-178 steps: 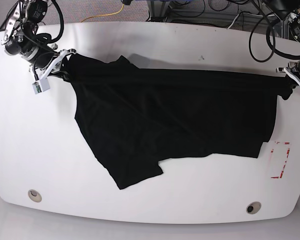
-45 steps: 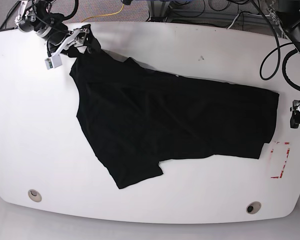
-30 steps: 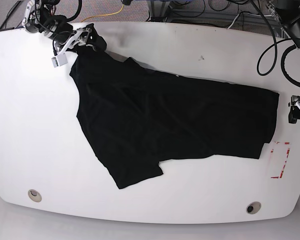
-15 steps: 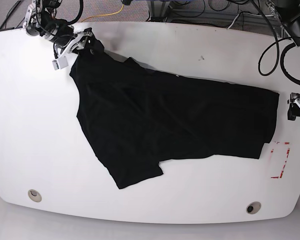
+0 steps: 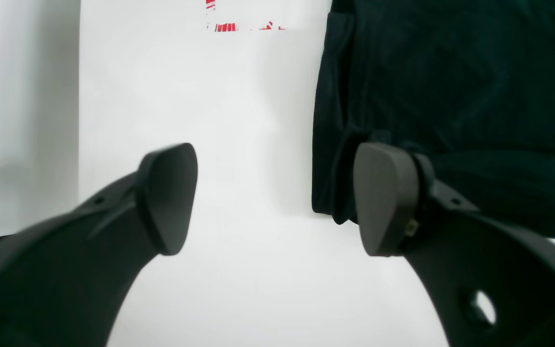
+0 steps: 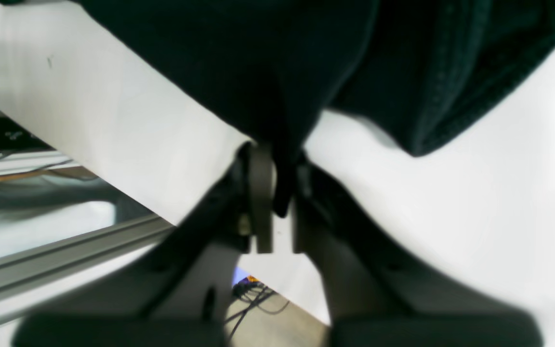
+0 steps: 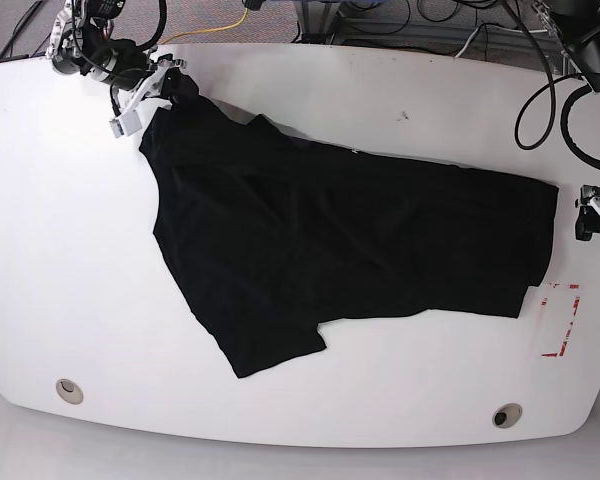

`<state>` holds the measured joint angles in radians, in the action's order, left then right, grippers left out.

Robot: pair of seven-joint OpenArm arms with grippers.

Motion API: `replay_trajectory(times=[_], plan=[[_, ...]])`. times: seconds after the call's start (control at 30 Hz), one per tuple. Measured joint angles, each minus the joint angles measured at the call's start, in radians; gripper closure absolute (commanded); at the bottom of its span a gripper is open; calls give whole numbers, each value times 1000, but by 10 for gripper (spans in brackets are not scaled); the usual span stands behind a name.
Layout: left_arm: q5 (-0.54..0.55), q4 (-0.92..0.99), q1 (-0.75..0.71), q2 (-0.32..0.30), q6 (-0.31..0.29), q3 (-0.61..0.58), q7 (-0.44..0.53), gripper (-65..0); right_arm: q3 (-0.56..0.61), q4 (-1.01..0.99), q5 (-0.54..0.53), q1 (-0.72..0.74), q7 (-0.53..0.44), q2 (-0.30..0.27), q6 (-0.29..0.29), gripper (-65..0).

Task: Layout the t-shirt on the table in an organized manner, then fold the t-shirt properly
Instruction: 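Open both grippers and release the shirt edge, then move the open right gripper down onto the shirt corner near it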

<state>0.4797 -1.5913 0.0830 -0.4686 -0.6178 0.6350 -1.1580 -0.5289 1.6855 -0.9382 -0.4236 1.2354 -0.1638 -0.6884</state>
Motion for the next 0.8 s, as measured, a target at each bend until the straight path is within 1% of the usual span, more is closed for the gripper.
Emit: replay_trajectory(times=[0.17,0.2,0.37,0.47,0.6,0.77,0.8], plan=[[0,0,0,0,0,0,0,-478,0,39,-96,11,61,-10,0,-32],[0,0,0,0,0,0,0,-478,0,49,-122,13,72,-20,-6,-32],[0,0,0,0,0,0,0,-478,-2,80,-271,47,78,-71,4,-32],[1,0,1,1,0,-2,0,-478,0,80,-329,85,79,-93,5,-32],[2,1,0,2,0,-3,0,-478,0,68,-342,153,84,-102,5,-32],[2,1,0,19,0,-3,0,-478,1,-37,-338,253,87,-99,10,-33],[3,1,0,24,-1,-3,-1,-478,1,-62,-343,269,108,-99,3,-33]])
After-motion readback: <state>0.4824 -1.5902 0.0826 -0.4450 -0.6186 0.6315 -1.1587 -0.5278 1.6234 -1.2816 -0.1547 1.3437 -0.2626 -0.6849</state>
